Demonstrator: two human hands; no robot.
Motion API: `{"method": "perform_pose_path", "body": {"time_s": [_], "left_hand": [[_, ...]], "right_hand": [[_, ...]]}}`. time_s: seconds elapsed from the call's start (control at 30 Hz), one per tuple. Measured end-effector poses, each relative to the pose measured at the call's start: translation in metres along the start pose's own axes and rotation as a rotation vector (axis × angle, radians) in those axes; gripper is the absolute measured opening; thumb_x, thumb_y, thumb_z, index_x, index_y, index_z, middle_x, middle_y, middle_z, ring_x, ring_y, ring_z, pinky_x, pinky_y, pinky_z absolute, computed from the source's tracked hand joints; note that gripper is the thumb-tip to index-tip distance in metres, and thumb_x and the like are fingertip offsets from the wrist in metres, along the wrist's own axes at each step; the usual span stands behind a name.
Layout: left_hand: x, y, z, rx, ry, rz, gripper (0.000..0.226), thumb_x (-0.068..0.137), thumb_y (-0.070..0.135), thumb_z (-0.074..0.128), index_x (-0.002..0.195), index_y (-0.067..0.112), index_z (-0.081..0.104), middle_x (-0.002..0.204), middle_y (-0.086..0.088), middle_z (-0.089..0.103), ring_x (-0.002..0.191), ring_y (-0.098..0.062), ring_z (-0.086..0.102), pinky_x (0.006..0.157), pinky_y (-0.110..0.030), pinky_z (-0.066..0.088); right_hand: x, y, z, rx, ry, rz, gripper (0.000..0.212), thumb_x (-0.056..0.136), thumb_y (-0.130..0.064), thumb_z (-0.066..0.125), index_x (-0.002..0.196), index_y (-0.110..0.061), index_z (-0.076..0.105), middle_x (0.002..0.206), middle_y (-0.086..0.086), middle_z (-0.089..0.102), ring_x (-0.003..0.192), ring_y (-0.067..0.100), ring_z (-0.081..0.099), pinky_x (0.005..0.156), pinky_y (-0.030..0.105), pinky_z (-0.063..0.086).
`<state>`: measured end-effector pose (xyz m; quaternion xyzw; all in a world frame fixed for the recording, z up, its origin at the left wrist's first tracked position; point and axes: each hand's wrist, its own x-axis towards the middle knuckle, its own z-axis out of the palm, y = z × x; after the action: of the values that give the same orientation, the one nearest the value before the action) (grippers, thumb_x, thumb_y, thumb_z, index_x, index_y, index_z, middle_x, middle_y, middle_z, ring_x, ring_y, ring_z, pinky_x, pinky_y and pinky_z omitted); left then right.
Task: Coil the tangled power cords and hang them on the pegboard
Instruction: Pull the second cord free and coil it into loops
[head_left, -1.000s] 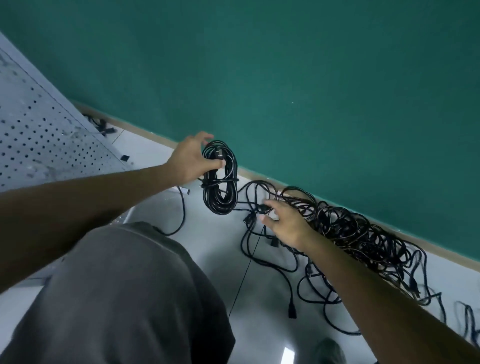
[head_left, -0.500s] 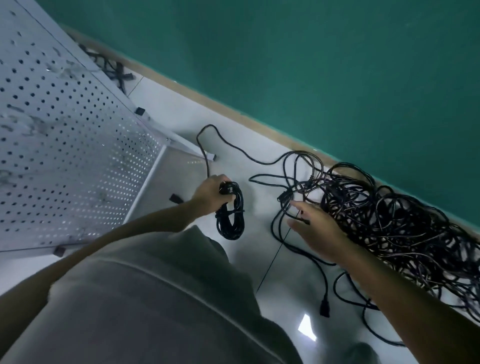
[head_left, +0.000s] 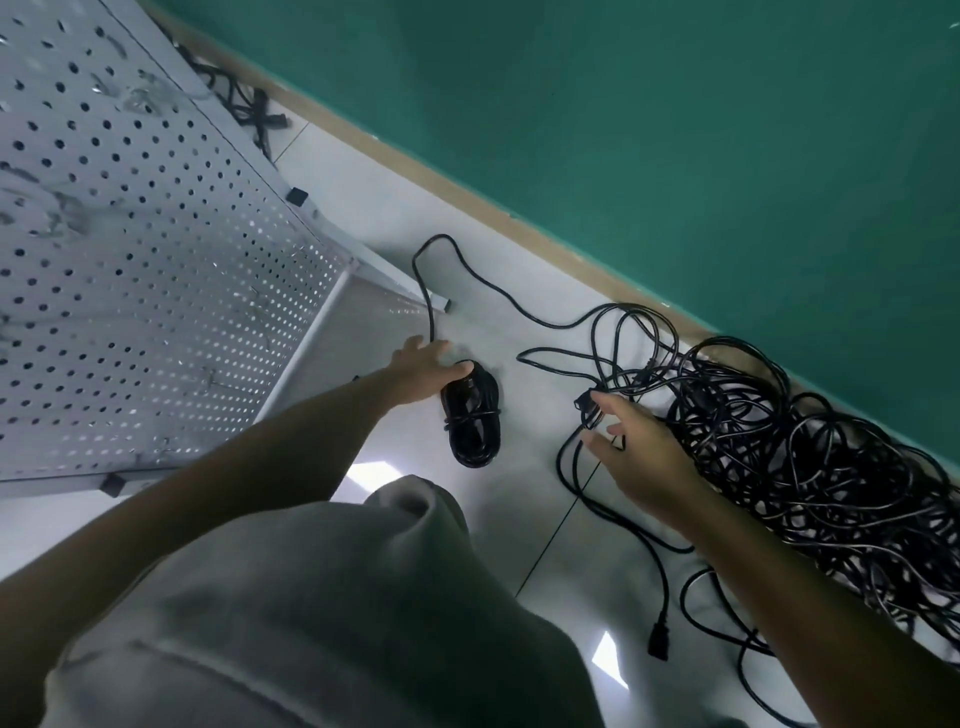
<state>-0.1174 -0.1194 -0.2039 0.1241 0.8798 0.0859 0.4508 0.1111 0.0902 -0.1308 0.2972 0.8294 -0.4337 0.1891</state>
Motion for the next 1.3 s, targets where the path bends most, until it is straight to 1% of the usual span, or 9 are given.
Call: {"method": "perform_pose_path", "body": {"time_s": [0.23,0.37,0.47,0.6,0.7,0.83,0.93,1.1,1.3], "left_hand": [[0.029,0.002,-0.005,0.036,-0.121,0.007,0.096,0.075,0.089,0.026,0.160,0.042,0.026,0.173,-0.004,0.006,0.158,-0.037,0.000,0.123,-0.058,0.009],[0.036,0.010,-0.009,0.226,-0.043,0.068,0.054,0.109,0.022,0.030,0.161,0.031,0.019,0.172,-0.012,0.008,0.155,-0.044,0.006,0.124,-0.055,0.018],[0.048,0.004,-0.003,0.258,-0.083,0.080,0.062,0.105,0.053,0.030,0.163,0.032,0.020,0.172,-0.011,0.008,0.156,-0.040,0.007,0.124,-0.055,0.015],[0.088,-0.025,0.017,-0.175,-0.068,-0.158,0.123,0.051,0.101,0.060,0.149,0.027,0.051,0.157,-0.008,0.044,0.142,-0.035,0.043,0.120,-0.050,0.032],[0.157,-0.077,0.054,-0.345,-0.047,-0.201,0.146,0.005,0.098,0.071,0.132,0.025,0.064,0.138,-0.002,0.061,0.122,-0.025,0.061,0.111,-0.043,0.047],[0.087,-0.028,0.028,-0.412,-0.063,-0.271,0.130,0.048,0.081,0.081,0.152,0.013,0.044,0.154,-0.007,0.043,0.140,-0.030,0.047,0.118,-0.044,0.038],[0.078,-0.014,0.024,-0.402,-0.051,-0.223,0.134,0.037,0.087,0.077,0.150,0.020,0.050,0.156,-0.007,0.037,0.142,-0.030,0.045,0.119,-0.045,0.037],[0.073,0.005,0.017,-0.210,-0.010,-0.116,0.081,0.090,0.071,0.057,0.155,0.025,0.042,0.165,-0.009,0.015,0.151,-0.039,0.026,0.124,-0.052,0.026],[0.072,0.008,0.008,-0.406,0.196,-0.064,0.063,0.095,0.038,0.071,0.147,0.008,0.051,0.151,-0.013,0.047,0.136,-0.031,0.048,0.116,-0.040,0.039]], "right_hand": [[0.001,0.008,0.003,-0.017,0.000,-0.018,0.053,0.101,-0.034,0.056,0.152,-0.036,0.040,0.148,-0.008,0.047,0.123,0.006,0.052,0.098,0.032,0.039],[0.003,0.014,0.003,0.034,0.018,0.005,0.055,0.100,-0.035,0.059,0.151,-0.040,0.041,0.145,-0.008,0.050,0.121,0.005,0.054,0.105,0.039,0.044],[0.005,0.017,-0.001,0.055,0.029,0.037,0.054,0.099,-0.036,0.062,0.150,-0.040,0.042,0.144,-0.009,0.052,0.120,0.009,0.057,0.106,0.042,0.046],[0.007,0.018,-0.006,0.078,0.047,0.060,0.054,0.099,-0.037,0.062,0.149,-0.040,0.043,0.142,-0.011,0.053,0.115,0.009,0.059,0.105,0.041,0.047],[0.004,0.018,-0.011,0.080,0.037,0.083,0.054,0.100,-0.035,0.061,0.150,-0.039,0.042,0.142,-0.013,0.052,0.113,0.008,0.059,0.099,0.037,0.046],[0.004,0.016,-0.018,0.090,0.050,0.095,0.053,0.100,-0.034,0.062,0.149,-0.037,0.044,0.141,-0.008,0.053,0.112,0.011,0.061,0.093,0.036,0.046],[0.005,0.017,-0.019,0.088,0.046,0.107,0.052,0.100,-0.033,0.062,0.149,-0.037,0.044,0.137,-0.009,0.054,0.109,0.010,0.061,0.086,0.030,0.040],[0.007,0.017,-0.010,0.069,0.032,0.096,0.052,0.098,-0.036,0.063,0.147,-0.039,0.045,0.136,-0.014,0.056,0.107,0.005,0.061,0.102,0.039,0.048],[0.009,0.012,-0.005,0.055,0.017,0.108,0.047,0.098,-0.042,0.062,0.143,-0.043,0.048,0.132,-0.019,0.057,0.107,0.001,0.060,0.110,0.051,0.042]]}}
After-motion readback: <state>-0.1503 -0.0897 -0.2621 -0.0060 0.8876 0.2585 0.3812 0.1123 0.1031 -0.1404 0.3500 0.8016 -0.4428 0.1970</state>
